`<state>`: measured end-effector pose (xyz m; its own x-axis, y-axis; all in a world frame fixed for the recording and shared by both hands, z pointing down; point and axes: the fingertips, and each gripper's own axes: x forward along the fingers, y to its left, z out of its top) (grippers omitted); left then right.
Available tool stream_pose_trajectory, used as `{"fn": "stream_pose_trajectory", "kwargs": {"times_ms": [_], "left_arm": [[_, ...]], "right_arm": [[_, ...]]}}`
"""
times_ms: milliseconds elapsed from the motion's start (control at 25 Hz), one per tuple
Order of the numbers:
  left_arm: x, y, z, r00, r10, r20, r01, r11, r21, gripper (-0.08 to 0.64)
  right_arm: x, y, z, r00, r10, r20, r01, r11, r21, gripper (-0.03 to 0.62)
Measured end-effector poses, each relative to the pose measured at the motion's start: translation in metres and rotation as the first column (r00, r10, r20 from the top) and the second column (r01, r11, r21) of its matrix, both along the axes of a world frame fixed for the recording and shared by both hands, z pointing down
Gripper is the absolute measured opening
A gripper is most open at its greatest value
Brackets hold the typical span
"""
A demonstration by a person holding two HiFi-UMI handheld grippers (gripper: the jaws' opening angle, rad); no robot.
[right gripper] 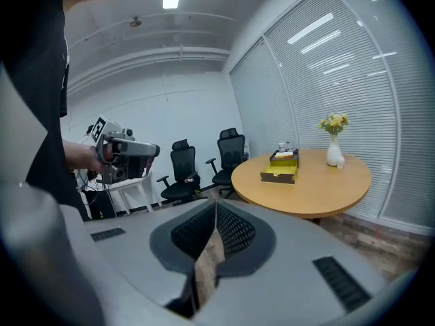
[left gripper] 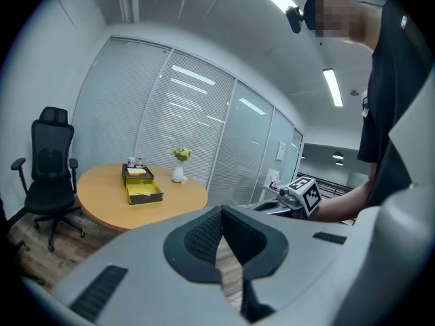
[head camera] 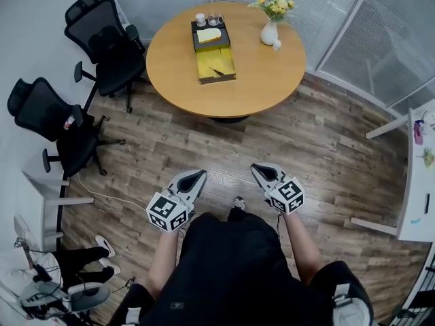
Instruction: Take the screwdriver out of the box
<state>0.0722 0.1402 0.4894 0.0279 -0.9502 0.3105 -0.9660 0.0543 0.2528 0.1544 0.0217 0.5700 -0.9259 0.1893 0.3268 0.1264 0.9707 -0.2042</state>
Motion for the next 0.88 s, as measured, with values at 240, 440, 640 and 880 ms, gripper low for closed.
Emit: {"fn": "stream_pose_trajectory", "kwargs": {"times_ms": [240, 440, 640, 880], "left_arm": [[0.009, -0.012, 0.007, 1.000, 0.008, -0.004, -0.008, 1.000, -0.006, 0.006], [0.004, -0.020, 0.005, 1.000, 0.005, -0.006, -0.005, 1.000, 0.009, 0.006], [-0.010, -0.026, 0.011, 1.000, 0.018, -0.016, -0.017, 1.000, 0.011, 0.006], [-0.040, -0.040, 0.007, 0.999, 0.046, -0.017, -0.045, 0.999, 0.026, 0.006]], "right_arm": [[0.000, -0.011, 0.006, 1.000, -0.004, -0.004, 0.004, 1.000, -0.005, 0.008], [-0.003, -0.013, 0.003, 1.000, -0.015, -0.008, 0.015, 1.000, 0.006, 0.008], [-0.009, -0.022, 0.006, 1.000, 0.013, -0.017, -0.013, 1.000, 0.008, 0.008], [-0.030, -0.031, 0.002, 0.999, 0.045, -0.029, -0.045, 0.999, 0.020, 0.008]]}}
